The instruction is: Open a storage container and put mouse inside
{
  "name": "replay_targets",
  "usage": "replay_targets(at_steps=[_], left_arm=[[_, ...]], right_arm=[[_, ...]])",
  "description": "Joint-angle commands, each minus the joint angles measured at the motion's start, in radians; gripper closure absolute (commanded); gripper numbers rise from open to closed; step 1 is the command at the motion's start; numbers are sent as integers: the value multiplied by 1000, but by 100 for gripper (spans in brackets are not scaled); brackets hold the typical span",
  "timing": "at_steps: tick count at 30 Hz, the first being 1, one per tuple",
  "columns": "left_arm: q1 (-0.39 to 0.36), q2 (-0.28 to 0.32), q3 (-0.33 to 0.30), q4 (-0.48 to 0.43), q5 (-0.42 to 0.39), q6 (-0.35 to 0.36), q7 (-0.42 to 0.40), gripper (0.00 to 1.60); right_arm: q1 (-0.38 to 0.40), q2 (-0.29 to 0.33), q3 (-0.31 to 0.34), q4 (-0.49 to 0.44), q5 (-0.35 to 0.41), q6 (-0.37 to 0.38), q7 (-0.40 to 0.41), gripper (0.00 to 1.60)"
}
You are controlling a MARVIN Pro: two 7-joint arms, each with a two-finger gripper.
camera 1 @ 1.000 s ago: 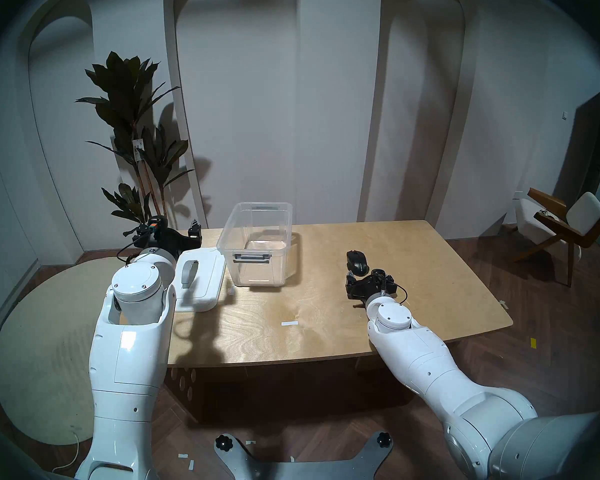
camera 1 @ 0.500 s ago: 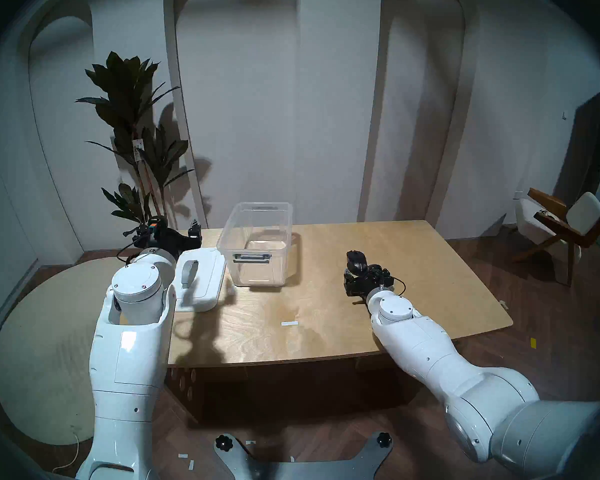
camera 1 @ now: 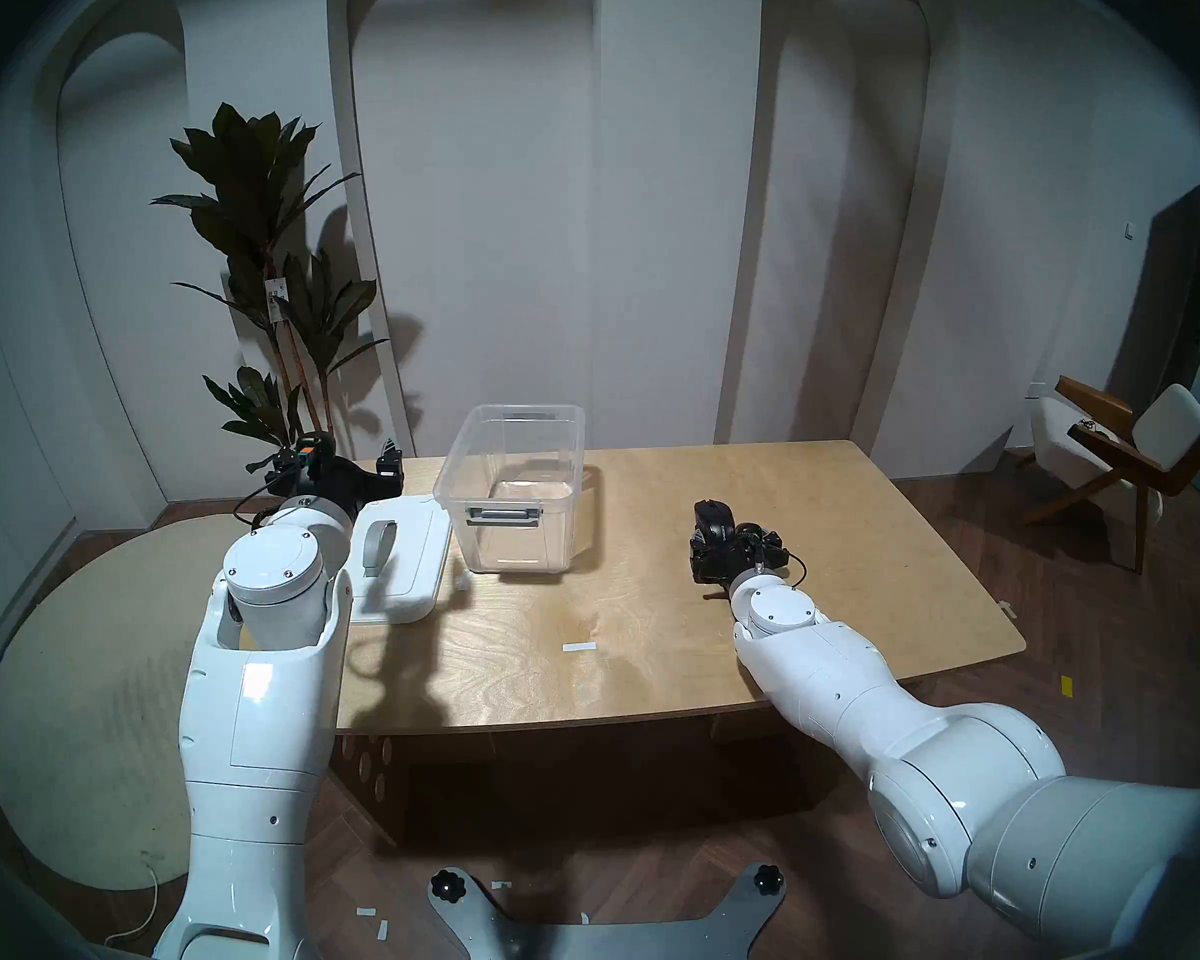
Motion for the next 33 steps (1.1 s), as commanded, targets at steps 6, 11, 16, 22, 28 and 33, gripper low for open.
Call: replay_targets(at_steps=[6, 11, 16, 22, 28, 33], left_arm=[[-13, -4, 1, -23, 0, -8, 0, 0], [-13, -6, 0, -23, 2, -8, -2, 0], [-13, -7, -2, -23, 4, -8, -3, 0], [-14, -9, -3, -23, 6, -8, -5, 0], [-14, -11, -4, -23, 8, -8, -7, 0], [-14, -13, -5, -23, 10, -8, -8, 0]], right_arm=[[102, -86, 0, 179, -1, -5, -40, 0], [138, -112, 9, 247, 6, 21, -67, 0], [150, -118, 6, 277, 6, 9, -51, 8], [151, -122, -4, 290, -3, -30, -72, 160], [135, -126, -36, 285, -31, -118, -120, 160], [129, -129, -57, 273, -57, -200, -186, 160]])
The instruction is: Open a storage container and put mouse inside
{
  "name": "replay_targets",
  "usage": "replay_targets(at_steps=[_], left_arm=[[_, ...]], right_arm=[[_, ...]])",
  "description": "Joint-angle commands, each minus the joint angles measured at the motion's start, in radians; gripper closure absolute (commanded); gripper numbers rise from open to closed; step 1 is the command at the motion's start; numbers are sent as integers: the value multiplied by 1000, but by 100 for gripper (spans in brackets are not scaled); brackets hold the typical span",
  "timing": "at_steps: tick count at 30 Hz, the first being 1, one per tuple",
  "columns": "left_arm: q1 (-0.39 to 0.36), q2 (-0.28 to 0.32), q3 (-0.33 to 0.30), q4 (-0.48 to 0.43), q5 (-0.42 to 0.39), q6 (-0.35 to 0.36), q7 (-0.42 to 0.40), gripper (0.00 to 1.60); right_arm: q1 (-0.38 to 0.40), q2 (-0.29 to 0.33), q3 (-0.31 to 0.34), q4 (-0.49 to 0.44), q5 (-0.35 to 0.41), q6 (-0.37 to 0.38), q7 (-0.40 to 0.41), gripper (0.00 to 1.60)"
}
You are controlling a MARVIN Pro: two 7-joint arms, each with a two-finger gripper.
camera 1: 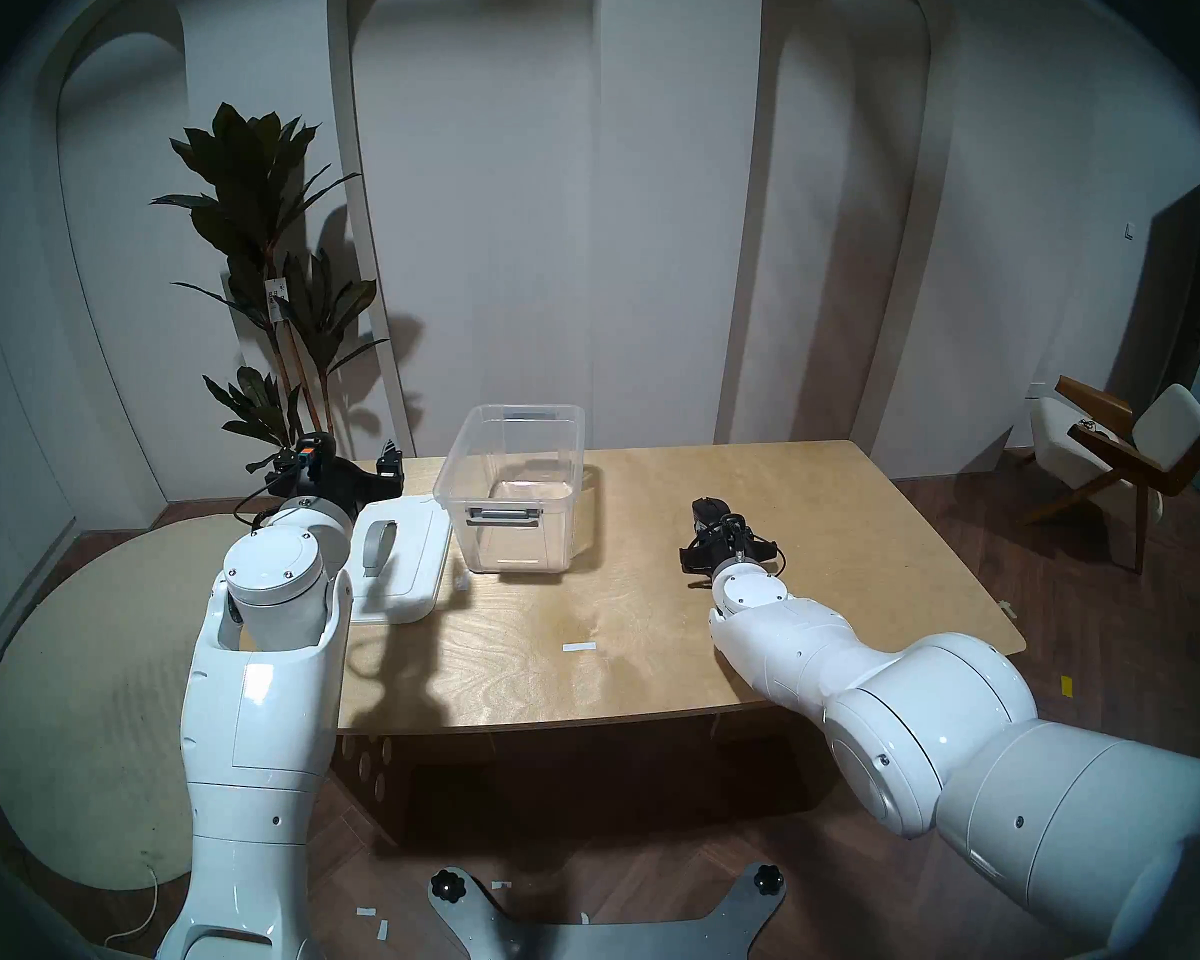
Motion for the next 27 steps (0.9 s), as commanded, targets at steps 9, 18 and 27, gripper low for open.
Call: replay_targets(at_steps=[9, 18, 27], left_arm=[[-15, -5, 0, -22, 1, -8, -2, 0], [-16, -6, -2, -21, 5, -7, -6, 0], [-16, -8, -3, -19, 8, -7, -9, 0]], right_arm=[[-7, -19, -39, -76, -52, -203, -134, 160], [15, -22, -33, -159, -49, -270, -147, 160], [40, -31, -21, -268, -40, -298, -132, 160]])
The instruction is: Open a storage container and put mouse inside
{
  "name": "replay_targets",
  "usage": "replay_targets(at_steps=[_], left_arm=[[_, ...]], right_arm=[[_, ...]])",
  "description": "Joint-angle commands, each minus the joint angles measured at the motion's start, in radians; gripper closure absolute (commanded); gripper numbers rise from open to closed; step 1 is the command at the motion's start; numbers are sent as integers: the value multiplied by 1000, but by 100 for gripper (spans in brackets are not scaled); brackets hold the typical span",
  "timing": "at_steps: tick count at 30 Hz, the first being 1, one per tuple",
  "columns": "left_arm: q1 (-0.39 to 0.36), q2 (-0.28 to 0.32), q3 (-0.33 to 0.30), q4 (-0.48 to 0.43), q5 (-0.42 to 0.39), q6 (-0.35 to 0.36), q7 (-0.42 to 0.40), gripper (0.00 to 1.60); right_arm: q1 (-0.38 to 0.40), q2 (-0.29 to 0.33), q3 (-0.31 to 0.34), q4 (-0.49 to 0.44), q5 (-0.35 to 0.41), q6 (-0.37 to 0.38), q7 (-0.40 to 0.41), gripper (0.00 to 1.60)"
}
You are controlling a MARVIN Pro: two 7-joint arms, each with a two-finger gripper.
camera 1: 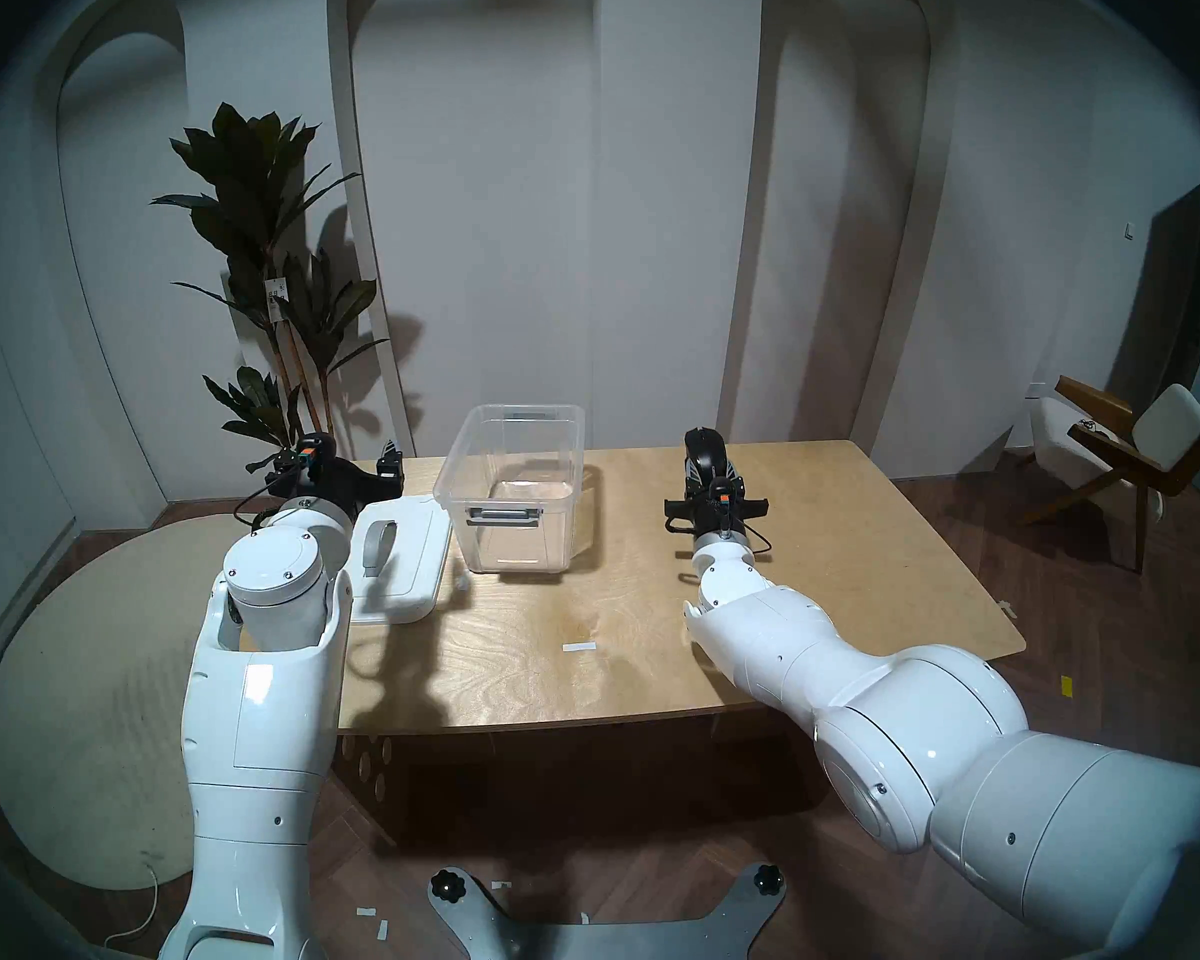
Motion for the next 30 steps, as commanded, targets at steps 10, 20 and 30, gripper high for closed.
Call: replay_targets(at_steps=[10, 20, 30], left_arm=[[-16, -3, 0, -17, 2, -6, -4, 0], [-16, -4, -3, -15, 7, -5, -9, 0], [-16, -6, -5, -13, 11, -5, -14, 0]], right_arm=[[63, -24, 48, -226, 67, -38, 67, 160], [69, -69, 38, -338, 118, 20, 159, 160], [44, -103, 17, -416, 188, 145, 250, 160]])
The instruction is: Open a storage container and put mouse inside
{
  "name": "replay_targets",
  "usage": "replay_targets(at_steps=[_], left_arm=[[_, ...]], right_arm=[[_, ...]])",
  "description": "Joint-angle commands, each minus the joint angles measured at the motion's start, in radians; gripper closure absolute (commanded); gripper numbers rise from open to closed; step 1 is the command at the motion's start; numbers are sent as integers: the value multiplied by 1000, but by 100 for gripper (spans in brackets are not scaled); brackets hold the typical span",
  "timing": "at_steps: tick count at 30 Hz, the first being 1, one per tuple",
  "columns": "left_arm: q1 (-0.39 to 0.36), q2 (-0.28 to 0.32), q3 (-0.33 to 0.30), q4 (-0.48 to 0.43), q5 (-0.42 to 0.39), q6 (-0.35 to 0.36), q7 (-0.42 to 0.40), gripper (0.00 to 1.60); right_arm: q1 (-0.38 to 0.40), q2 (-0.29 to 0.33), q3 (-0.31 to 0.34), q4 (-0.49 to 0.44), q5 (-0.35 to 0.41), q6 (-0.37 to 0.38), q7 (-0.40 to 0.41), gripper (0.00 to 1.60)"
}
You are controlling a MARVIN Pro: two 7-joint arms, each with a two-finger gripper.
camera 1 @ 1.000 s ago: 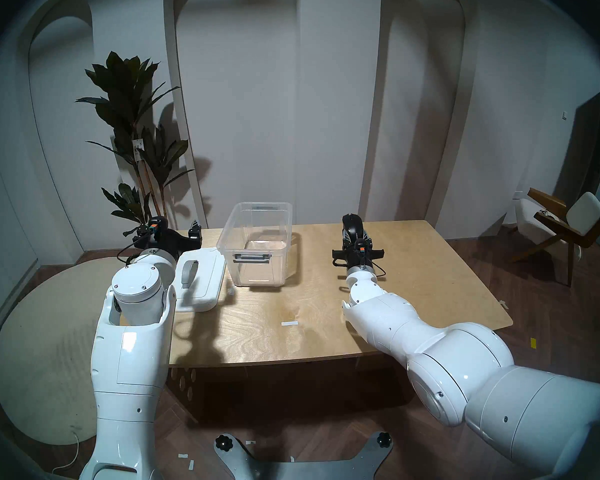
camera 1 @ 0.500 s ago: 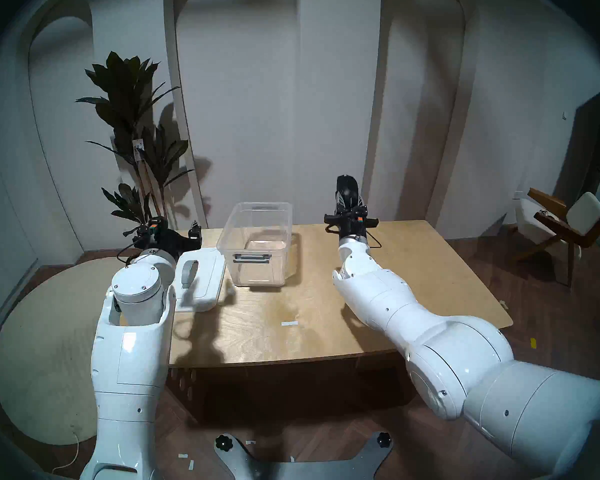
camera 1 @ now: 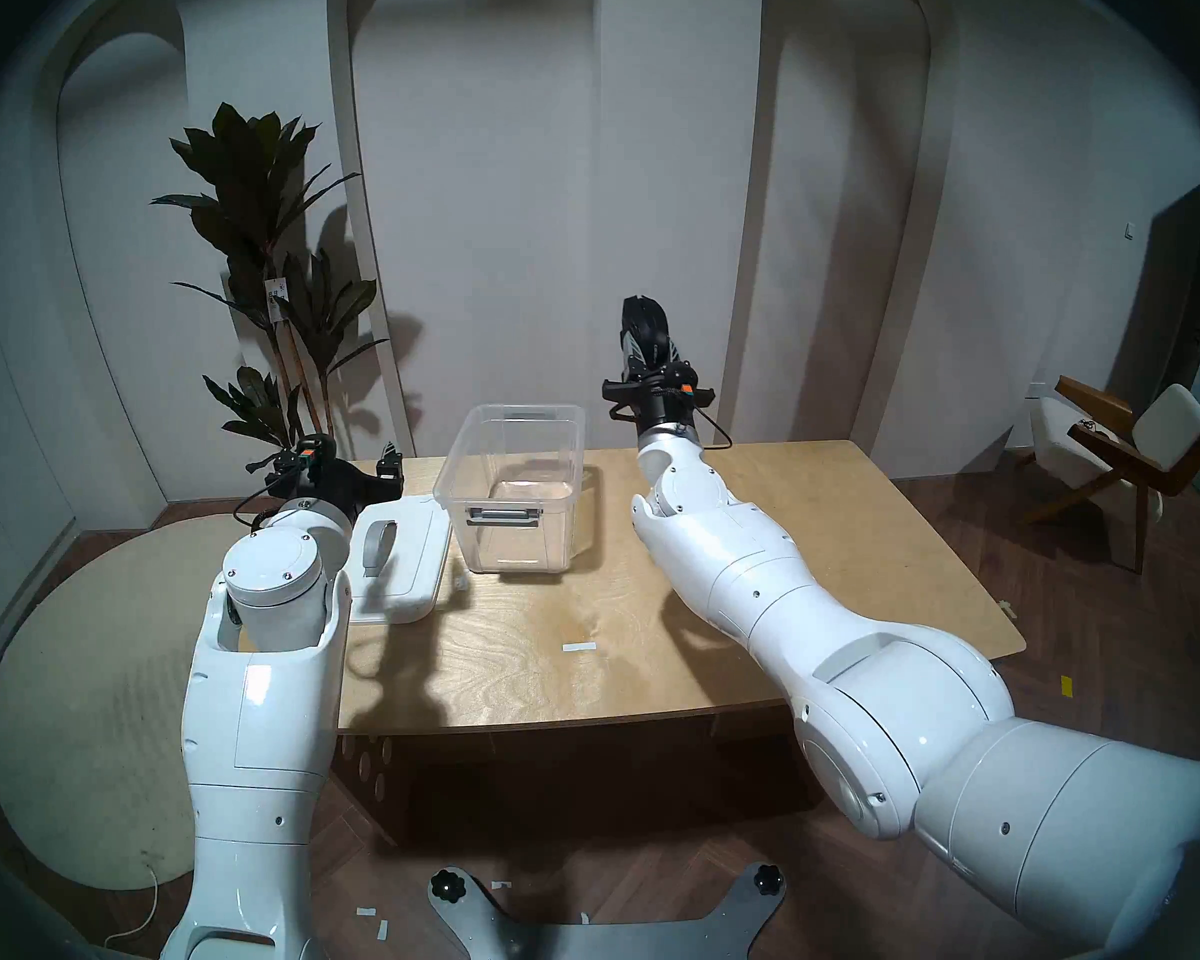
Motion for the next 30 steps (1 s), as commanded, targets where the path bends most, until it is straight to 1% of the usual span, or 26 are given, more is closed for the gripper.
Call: replay_targets(at_steps=[1, 7, 11, 12, 14, 16, 17, 18, 19, 20, 23, 25, 26, 27, 28, 29, 30], left_arm=[[-16, -1, 2, -16, -1, -6, 0, 0], [-17, -3, 1, -17, 1, -6, -3, 0], [-17, -4, 0, -17, 3, -6, -5, 0], [-17, -5, 0, -17, 3, -6, -5, 0], [-17, -5, -1, -18, 3, -6, -5, 0], [-18, -6, -1, -18, 4, -6, -6, 0], [-18, -7, -1, -18, 4, -6, -6, 0], [-18, -7, -2, -19, 4, -7, -7, 0], [-18, -7, -2, -19, 4, -7, -7, 0], [-18, -8, -2, -19, 5, -7, -7, 0], [-19, -9, -3, -20, 5, -7, -7, 0], [-19, -11, -3, -21, 6, -7, -8, 0], [-19, -11, -4, -21, 6, -7, -8, 0], [-19, -12, -4, -21, 6, -7, -8, 0], [-19, -13, -4, -21, 7, -7, -8, 0], [-19, -13, -4, -22, 7, -7, -8, 0], [-19, -14, -5, -22, 7, -8, -8, 0]], right_arm=[[3, -40, -10, -85, 49, 79, 64, 160], [-18, -41, -21, -125, 98, 185, 113, 160], [-43, -44, -26, -147, 142, 278, 146, 160], [-48, -45, -27, -149, 149, 284, 150, 160], [-58, -46, -27, -163, 171, 334, 162, 160], [-66, -46, -29, -174, 191, 364, 175, 160], [-71, -45, -29, -180, 203, 391, 179, 160], [-76, -42, -28, -192, 215, 437, 186, 160], [-80, -42, -33, -186, 224, 411, 190, 160], [-84, -40, -32, -194, 235, 455, 195, 160], [-88, -32, -42, -196, 261, 510, 209, 160], [-87, -22, -51, -202, 277, 555, 217, 136], [-87, -19, -52, -207, 283, 580, 215, 105], [-87, -14, -52, -214, 291, 597, 214, 53], [-87, -6, -53, -228, 296, 635, 214, 0], [-88, 2, -59, -238, 297, 625, 210, 0], [-88, 11, -58, -258, 302, 671, 212, 0]])
